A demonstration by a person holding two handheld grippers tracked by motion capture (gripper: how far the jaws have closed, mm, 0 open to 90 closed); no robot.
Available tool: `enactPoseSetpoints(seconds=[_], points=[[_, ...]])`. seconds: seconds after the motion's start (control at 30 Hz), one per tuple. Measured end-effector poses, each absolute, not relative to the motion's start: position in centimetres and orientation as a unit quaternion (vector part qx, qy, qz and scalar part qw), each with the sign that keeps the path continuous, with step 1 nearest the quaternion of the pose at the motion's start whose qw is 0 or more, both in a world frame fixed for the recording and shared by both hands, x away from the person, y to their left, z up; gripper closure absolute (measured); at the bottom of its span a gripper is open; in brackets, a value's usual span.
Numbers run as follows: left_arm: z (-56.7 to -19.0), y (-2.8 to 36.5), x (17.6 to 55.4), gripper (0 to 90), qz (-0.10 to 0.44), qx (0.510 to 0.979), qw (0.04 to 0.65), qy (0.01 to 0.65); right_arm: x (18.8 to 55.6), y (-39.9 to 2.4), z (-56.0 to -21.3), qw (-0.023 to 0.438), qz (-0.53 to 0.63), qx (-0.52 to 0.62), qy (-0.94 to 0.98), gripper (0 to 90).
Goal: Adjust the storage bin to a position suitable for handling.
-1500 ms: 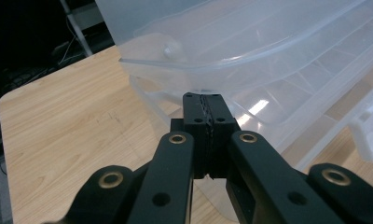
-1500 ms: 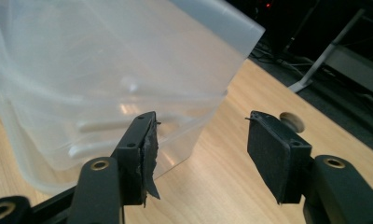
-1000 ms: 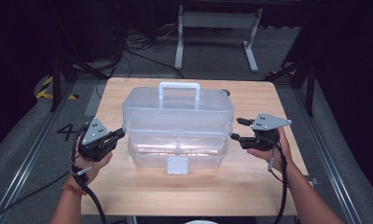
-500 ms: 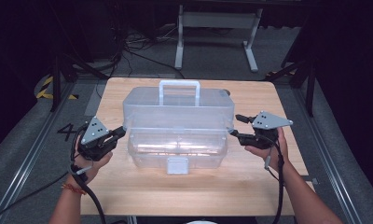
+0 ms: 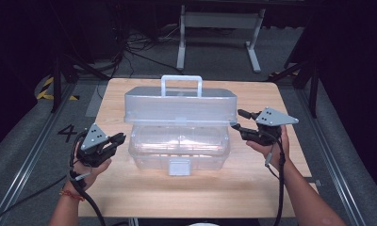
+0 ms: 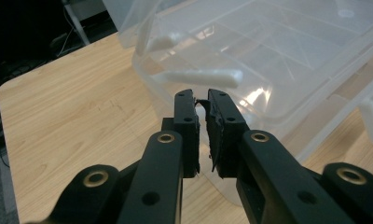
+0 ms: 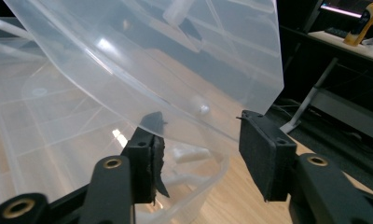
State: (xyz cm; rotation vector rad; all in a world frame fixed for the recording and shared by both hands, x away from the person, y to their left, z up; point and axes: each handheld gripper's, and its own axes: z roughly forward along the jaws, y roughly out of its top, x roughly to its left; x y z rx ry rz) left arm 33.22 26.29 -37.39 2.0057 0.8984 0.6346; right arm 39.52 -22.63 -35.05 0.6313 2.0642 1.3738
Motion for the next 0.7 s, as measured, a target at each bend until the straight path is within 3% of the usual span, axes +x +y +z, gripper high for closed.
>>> enactPoseSetpoints(seconds=[0.17,0.53,0.7], points=[[-38.0,26.3,33.0,81.6,0.248,0.803,0.406,0.359,39.7,-22.2,-34.4,0.297,0.524,0.234,0.763,62.9],[-39.5,27.2,32.5,78.7,0.243,0.81,0.386,0.369,40.4,-21.6,-33.7,0.32,0.541,0.252,0.736,67.5],[-40.6,27.7,32.0,71.9,0.242,0.812,0.376,0.376,40.8,-21.2,-33.4,0.331,0.551,0.271,0.716,69.6]])
